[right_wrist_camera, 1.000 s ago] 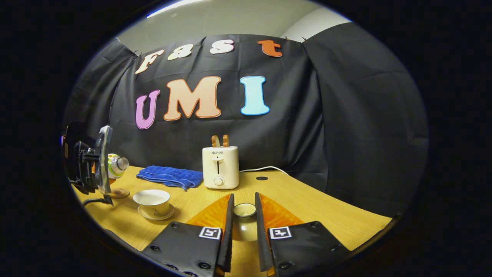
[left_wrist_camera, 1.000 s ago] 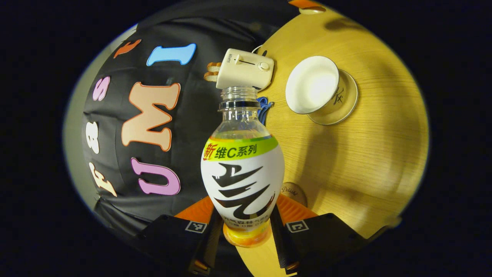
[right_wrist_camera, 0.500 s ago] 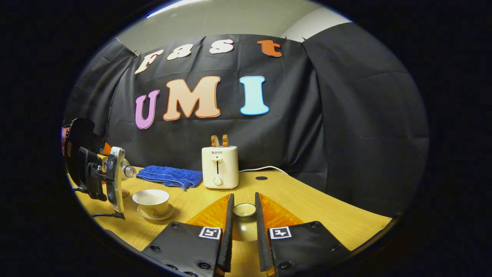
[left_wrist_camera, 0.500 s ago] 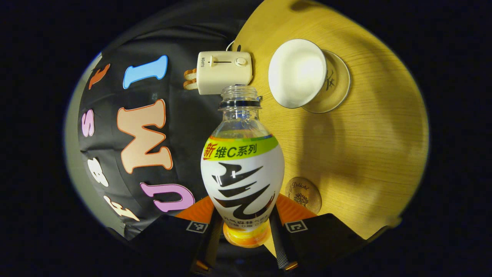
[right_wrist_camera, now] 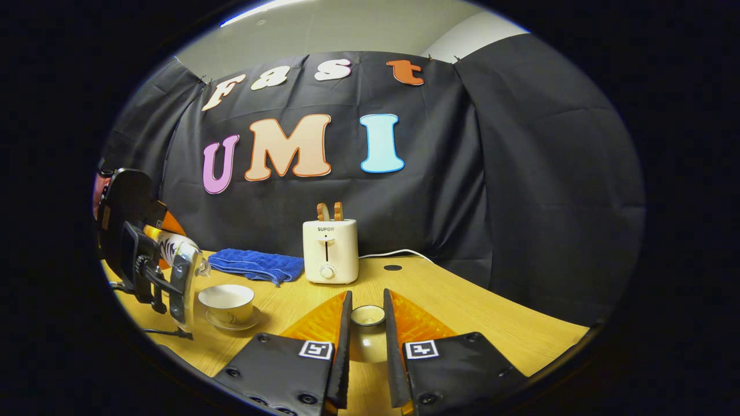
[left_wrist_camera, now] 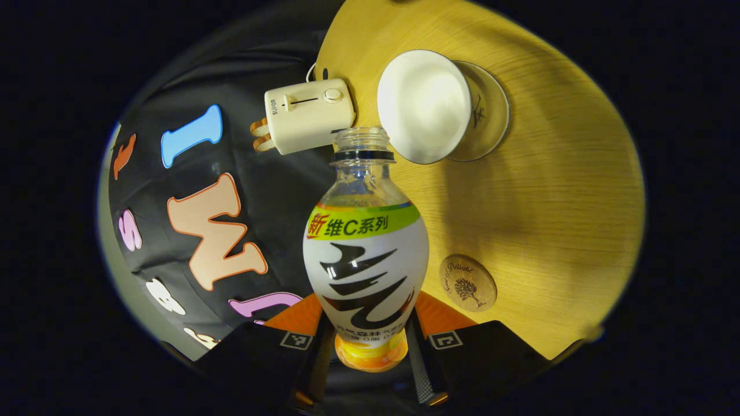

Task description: Open the teacup lid with one hand, grasp the water bottle and pour water into the teacup with the other hand; after pouring, place the water bottle on the coaster and then close the teacup lid.

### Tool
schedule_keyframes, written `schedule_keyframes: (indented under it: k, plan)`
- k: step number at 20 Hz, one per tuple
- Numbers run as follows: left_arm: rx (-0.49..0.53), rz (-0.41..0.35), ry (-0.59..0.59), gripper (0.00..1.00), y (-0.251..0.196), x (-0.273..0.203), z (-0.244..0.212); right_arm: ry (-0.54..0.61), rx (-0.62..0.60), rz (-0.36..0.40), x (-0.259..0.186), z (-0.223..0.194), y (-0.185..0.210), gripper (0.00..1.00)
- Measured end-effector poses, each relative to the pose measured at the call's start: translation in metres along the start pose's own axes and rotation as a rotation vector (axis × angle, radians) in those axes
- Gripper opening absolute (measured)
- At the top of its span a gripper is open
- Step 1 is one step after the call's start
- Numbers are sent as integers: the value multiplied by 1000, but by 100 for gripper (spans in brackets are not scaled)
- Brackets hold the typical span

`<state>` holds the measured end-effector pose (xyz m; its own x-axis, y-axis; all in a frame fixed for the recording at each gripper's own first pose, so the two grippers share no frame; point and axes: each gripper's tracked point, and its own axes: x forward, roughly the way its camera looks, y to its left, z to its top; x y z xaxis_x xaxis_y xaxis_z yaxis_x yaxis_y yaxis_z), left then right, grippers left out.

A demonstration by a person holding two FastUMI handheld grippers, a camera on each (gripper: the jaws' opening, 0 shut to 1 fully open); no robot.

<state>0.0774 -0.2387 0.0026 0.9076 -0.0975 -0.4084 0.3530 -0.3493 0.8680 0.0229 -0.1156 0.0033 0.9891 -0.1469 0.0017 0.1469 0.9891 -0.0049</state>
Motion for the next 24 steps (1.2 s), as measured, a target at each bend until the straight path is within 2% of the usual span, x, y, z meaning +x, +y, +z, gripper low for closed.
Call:
schedule_keyframes:
  k: [6,12,24]
  plan:
    - [78,-11,25,57,4,-1,0,0,0,-1,1,-1,0,31]
    - [181,9,60,58,15,1,-6,1,0,-1,1,-1,0,31]
    - [270,20,87,58,38,-8,-6,1,0,0,1,-1,0,32]
